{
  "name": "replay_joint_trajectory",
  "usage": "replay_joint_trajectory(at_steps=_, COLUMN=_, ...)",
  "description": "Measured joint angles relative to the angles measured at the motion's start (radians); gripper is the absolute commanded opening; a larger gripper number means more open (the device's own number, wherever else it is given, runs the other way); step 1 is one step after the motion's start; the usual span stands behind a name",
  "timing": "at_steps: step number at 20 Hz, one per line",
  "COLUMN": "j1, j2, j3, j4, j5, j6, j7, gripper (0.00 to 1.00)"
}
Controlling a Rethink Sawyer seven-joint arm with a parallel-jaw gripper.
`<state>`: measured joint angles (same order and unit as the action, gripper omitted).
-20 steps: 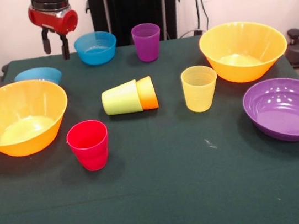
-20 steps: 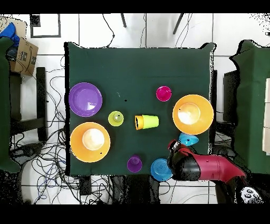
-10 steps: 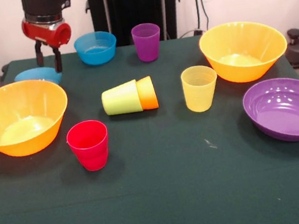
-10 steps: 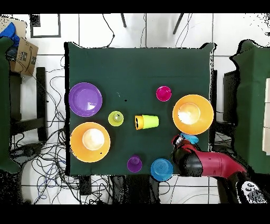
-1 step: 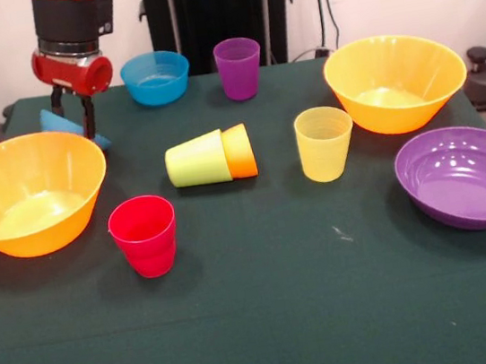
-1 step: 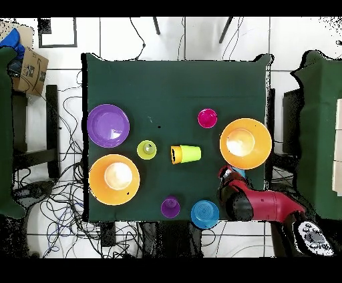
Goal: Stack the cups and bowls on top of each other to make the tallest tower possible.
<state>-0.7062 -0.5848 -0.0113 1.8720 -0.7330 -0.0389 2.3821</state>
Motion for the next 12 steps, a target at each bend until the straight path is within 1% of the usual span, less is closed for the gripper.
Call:
replay_joint_trajectory(at_steps=3, j1=0.018, j2=0.02, j3=-0.023, j4=-0.006, j5=0.0, j6=-0.023, j7=0.0, gripper=1.0)
replay_joint_trajectory(at_steps=11, j1=0.036, j2=0.044, j3=-0.06, j4=-0.01, j5=0.001, j6=-0.027, j7=0.0, gripper=1.0)
replay_joint_trajectory(at_steps=12, j1=0.04, j2=0.05, j3=-0.071, j4=-0.01, j5=0.004, j6=-0.032, j7=0.0, gripper=0.0)
